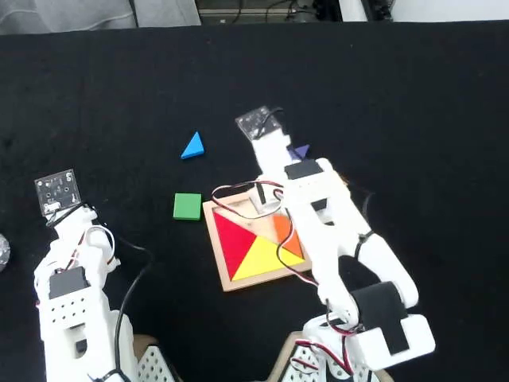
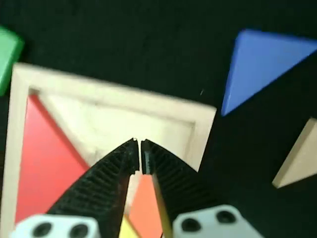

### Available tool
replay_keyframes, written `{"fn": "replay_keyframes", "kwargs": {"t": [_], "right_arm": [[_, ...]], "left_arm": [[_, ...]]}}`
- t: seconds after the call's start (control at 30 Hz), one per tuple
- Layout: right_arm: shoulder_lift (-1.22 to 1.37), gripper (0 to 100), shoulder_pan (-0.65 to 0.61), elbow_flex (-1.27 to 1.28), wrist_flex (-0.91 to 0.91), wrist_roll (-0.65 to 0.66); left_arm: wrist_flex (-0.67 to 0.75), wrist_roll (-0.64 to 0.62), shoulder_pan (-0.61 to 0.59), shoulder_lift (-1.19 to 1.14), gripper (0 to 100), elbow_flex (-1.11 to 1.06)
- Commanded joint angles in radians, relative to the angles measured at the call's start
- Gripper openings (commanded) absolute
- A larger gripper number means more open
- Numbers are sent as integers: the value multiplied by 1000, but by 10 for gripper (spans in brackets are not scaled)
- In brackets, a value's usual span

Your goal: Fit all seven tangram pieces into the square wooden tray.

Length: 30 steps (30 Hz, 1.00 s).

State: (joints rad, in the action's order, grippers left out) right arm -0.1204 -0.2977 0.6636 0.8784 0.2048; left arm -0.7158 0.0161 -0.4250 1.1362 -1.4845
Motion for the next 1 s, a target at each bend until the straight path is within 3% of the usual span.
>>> {"fn": "replay_keyframes", "kwargs": {"t": [0.0, 0.53, 0.73, 0.97], "right_arm": [[-13, 11, 15, -28, -55, 57], [131, 11, 32, -68, 12, 140], [-31, 11, 37, -50, 15, 126], [-193, 11, 135, -96, -95, 52]], "left_arm": [[18, 6, 12, 5, 34, 8], [41, 6, 12, 5, 34, -1], [43, 6, 12, 5, 34, -1], [43, 6, 12, 5, 34, -1]]}}
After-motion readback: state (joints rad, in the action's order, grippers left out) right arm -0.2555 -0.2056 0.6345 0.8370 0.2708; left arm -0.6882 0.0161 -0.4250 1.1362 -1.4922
